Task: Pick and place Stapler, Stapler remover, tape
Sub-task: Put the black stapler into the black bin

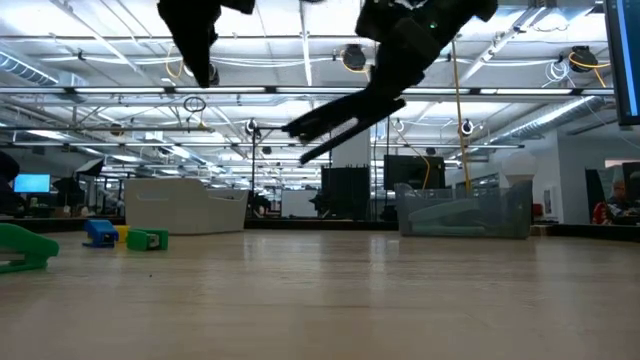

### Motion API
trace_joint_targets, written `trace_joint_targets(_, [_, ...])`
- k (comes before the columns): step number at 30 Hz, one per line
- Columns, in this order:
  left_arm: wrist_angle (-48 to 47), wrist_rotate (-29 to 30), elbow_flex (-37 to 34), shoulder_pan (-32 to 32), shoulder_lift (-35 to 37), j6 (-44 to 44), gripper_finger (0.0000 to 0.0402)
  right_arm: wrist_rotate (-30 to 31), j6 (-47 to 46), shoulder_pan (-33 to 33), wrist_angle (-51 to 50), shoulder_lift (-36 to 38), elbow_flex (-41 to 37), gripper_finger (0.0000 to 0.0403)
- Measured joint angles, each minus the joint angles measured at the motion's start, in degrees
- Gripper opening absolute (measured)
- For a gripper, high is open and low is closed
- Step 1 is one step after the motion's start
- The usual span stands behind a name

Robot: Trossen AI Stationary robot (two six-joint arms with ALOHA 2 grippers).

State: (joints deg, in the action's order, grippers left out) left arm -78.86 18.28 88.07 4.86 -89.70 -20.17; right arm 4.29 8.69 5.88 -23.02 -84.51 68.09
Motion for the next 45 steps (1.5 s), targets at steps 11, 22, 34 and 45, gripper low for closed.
trace_joint_targets(11, [6.78,1.81,-4.68,0.04,8.78,-3.63,0.0307,9.86,0.1,5.86,-9.98,13.11,-4.3,0.0133])
trace_joint_targets(22, [20.83,0.24,-18.63,-0.37,19.84,-8.07,0.0304,10.9,-7.96,11.9,-4.47,26.4,-18.6,0.0133])
trace_joint_targets(34, [26.25,-0.23,-22.93,-0.35,23.55,-9.76,0.0303,10.58,-14.06,14.45,-1.28,30.8,-30.05,0.0133])
trace_joint_targets(45, [27.3,0.56,-22.93,-0.56,23.55,-9.11,0.0289,7.41,-13.92,14.45,6.51,30.84,-35.66,0.0133])
